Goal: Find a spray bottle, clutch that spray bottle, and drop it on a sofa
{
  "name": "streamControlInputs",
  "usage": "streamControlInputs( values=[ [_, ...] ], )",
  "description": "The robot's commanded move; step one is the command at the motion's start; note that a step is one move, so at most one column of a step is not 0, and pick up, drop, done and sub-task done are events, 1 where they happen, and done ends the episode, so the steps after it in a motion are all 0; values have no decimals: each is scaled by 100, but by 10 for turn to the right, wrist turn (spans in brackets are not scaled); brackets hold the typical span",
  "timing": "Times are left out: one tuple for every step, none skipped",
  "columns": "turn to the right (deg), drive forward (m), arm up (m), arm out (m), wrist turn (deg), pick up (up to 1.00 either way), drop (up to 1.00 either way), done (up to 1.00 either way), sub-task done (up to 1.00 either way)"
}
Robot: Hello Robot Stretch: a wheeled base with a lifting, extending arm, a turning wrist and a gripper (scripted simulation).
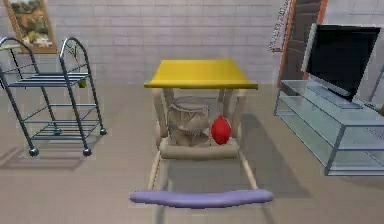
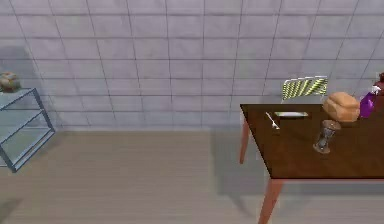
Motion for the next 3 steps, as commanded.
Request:
streamControlInputs(
  values=[
    [450, 0, 0, 0, 0, 0, 0, 0, 0],
    [450, 0, 0, 0, 0, 0, 0, 0, 0],
    [450, 0, 0, 0, 0, 0, 0, 0, 0]
  ],
)
